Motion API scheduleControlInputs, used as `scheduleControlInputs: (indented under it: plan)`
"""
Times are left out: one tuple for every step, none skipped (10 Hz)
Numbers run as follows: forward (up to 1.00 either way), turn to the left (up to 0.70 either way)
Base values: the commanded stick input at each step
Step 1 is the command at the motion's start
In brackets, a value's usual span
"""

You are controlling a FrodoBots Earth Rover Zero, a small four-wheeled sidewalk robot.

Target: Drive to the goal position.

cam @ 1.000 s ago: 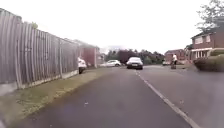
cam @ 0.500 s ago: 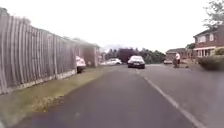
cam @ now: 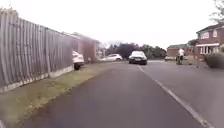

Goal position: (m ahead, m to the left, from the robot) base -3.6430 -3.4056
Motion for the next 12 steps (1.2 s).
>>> scheduleControlInputs:
  plan:
    - [1.00,0.00]
    - [1.00,0.00]
    - [1.00,0.00]
    - [1.00,0.00]
    - [1.00,0.00]
    - [1.00,0.00]
    - [1.00,0.00]
    - [1.00,0.00]
    - [1.00,0.00]
    - [1.00,0.00]
    - [1.00,0.00]
    - [1.00,0.00]
